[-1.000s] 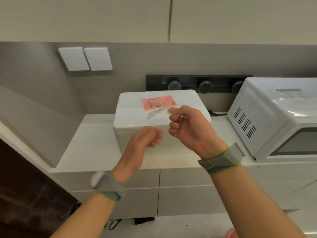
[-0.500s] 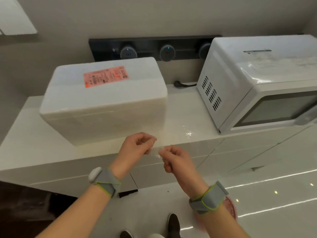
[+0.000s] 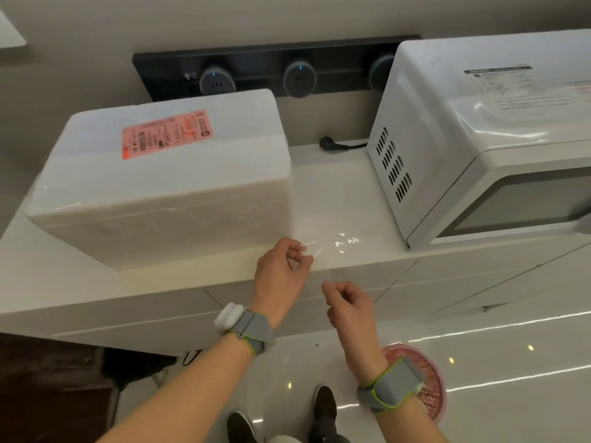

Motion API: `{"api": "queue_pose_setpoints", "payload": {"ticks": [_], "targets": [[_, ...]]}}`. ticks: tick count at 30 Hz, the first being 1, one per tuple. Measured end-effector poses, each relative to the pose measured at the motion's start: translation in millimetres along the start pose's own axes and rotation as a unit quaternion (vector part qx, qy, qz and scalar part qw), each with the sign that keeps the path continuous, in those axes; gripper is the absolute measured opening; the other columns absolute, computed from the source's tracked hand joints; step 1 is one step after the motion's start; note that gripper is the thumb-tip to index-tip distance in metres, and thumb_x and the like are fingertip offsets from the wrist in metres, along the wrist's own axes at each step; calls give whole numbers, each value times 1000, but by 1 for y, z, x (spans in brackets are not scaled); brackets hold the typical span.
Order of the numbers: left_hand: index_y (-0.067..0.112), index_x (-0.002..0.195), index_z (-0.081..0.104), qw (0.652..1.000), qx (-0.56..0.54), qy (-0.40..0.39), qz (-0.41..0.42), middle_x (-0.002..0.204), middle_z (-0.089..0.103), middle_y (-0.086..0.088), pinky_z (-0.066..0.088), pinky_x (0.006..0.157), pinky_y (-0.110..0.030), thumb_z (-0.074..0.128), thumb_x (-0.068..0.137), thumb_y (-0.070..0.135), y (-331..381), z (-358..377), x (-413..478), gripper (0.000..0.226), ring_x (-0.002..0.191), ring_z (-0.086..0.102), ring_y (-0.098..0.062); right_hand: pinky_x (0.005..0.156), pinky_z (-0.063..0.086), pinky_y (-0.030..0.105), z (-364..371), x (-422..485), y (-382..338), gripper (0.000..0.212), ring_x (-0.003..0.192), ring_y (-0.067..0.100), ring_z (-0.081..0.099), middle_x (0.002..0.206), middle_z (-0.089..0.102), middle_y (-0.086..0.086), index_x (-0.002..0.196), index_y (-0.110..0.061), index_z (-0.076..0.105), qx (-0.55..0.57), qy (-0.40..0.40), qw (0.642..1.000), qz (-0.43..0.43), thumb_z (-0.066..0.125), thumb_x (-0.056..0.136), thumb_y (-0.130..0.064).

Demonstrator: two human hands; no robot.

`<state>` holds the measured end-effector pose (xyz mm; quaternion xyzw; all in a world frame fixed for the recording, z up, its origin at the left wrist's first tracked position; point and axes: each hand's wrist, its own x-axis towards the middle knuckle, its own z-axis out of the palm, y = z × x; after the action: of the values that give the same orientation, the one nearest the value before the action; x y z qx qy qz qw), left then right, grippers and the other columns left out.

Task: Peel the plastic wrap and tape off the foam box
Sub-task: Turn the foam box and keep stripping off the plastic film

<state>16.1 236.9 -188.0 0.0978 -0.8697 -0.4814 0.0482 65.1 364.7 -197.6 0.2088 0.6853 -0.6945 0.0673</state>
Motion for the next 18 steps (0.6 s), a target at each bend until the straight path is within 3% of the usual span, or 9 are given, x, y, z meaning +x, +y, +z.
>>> {"api": "queue_pose_setpoints", "payload": {"ticks": [7, 18], "targets": [[22, 102, 54, 999, 30, 33, 29, 74, 62, 16, 46, 83, -45, 71, 84, 24, 1, 12, 2, 26, 78, 52, -13, 62, 39, 34, -3, 13, 4, 26, 60, 15, 42, 62, 49, -5, 72, -9, 59, -28, 15, 999, -18, 68, 91, -24], [26, 101, 50, 996, 55, 42, 56, 73, 58, 19, 45, 86, -42, 73, 82, 25, 1, 17, 6, 30, 88, 58, -16, 62, 40, 33, -5, 22, 8, 27, 60, 16, 43, 65, 52, 2, 77, 0, 60, -41, 28, 998, -23, 68, 91, -21]]}}
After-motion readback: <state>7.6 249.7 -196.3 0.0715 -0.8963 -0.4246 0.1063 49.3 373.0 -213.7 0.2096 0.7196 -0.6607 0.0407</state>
